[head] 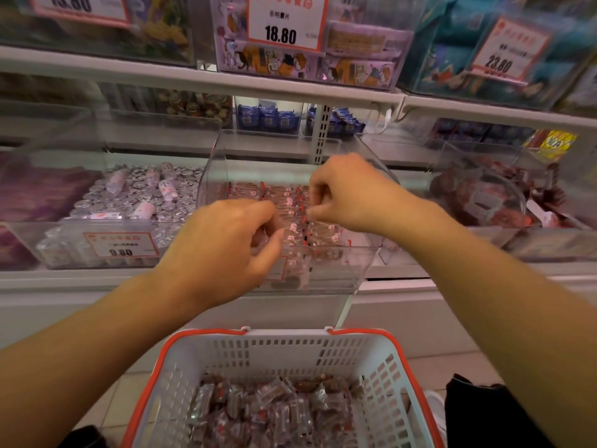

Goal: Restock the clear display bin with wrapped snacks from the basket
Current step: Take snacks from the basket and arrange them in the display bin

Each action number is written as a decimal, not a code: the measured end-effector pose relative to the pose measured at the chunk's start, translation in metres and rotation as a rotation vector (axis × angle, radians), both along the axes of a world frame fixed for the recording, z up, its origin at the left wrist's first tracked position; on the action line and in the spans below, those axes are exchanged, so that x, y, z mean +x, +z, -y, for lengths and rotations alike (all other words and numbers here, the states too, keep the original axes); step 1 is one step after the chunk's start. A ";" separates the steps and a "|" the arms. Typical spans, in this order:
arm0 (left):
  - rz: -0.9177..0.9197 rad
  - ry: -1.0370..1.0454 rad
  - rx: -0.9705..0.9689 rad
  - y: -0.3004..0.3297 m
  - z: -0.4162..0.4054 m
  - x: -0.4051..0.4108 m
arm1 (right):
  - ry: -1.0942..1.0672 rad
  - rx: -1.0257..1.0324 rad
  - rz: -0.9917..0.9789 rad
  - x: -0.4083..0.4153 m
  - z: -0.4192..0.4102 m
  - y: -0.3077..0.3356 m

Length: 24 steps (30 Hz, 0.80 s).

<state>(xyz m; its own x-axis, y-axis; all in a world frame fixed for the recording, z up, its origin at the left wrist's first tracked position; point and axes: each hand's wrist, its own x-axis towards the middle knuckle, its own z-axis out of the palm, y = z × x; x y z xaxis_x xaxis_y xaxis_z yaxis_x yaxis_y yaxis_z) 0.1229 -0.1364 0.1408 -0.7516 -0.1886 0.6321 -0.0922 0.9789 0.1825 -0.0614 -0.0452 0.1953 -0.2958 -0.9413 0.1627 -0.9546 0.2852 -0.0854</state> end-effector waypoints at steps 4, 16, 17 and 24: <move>0.132 -0.160 -0.188 -0.026 -0.011 0.009 | 0.056 0.116 0.521 0.022 -0.055 -0.046; 1.371 0.535 0.760 -0.309 -0.062 0.088 | -0.311 0.926 0.687 0.104 -0.126 -0.412; 1.355 0.594 0.854 -0.325 -0.070 0.092 | -0.372 0.851 0.707 0.106 -0.131 -0.422; 0.792 0.986 1.316 -0.369 -0.078 0.073 | -0.428 0.444 0.699 0.095 -0.111 -0.450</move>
